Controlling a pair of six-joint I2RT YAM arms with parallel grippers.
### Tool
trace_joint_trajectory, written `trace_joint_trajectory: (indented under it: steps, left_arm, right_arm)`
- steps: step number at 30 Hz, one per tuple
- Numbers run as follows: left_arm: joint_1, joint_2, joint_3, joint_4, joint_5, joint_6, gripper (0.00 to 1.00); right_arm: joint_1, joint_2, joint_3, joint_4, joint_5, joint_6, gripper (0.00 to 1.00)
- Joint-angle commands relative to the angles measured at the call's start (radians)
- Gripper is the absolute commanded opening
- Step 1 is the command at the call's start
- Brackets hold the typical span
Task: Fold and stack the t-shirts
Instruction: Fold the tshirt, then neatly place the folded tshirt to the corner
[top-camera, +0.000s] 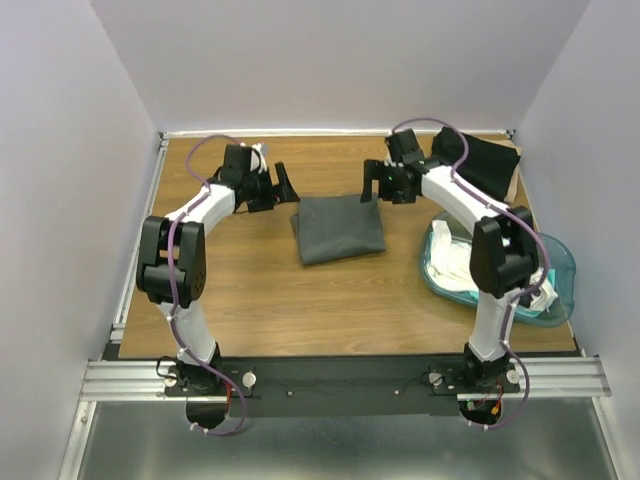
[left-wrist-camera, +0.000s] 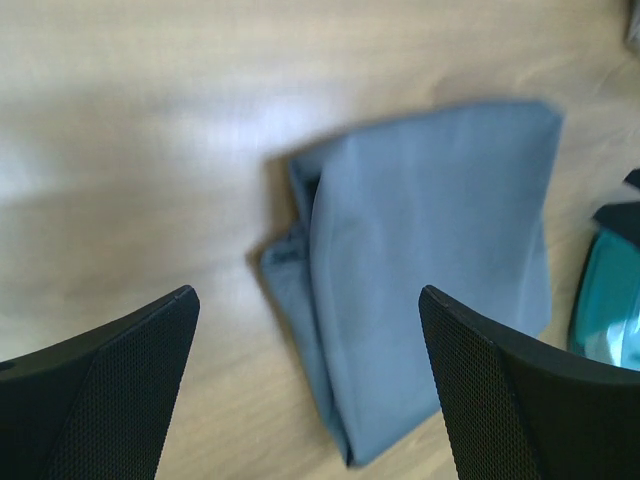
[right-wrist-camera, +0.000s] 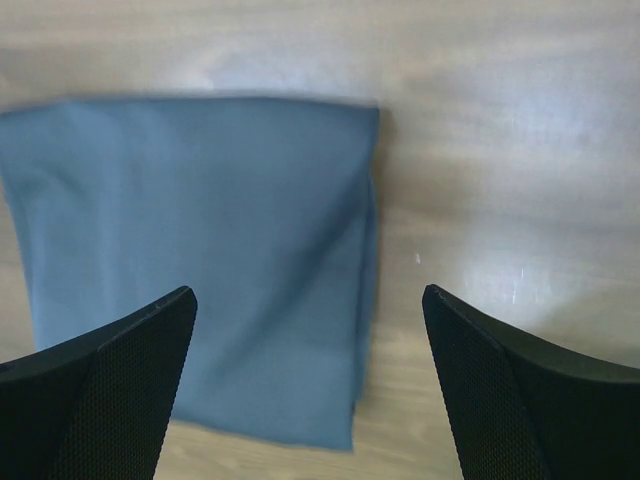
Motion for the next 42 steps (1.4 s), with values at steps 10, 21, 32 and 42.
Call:
trace_joint_trajectory:
  steps: [10, 21, 32, 42]
  left_arm:
    - [-0.056, -0.071, -0.235, 0.175, 0.110, -0.069, 0.98]
    - [-0.087, -0.005, -0.255, 0.186, 0.046, -0.069, 0.98]
    - [-0.115, 0.097, -0.211, 0.199, 0.023, -0.066, 0.88]
    - [-0.115, 0.126, -0.250, 0.222, 0.035, -0.056, 0.19]
  right_arm:
    - [-0.152, -0.191, -0.328, 0.200, -0.405, -0.069, 1.00]
    - [-0.183, -0.147, -0.370, 0.255, -0.531, -0.083, 1.00]
    - [-0.183, -0.118, -0.402, 0.289, -0.558, -0.085, 1.00]
    - [-0.184, -0.073, -0.405, 0.309, -0.578, -0.086, 1.00]
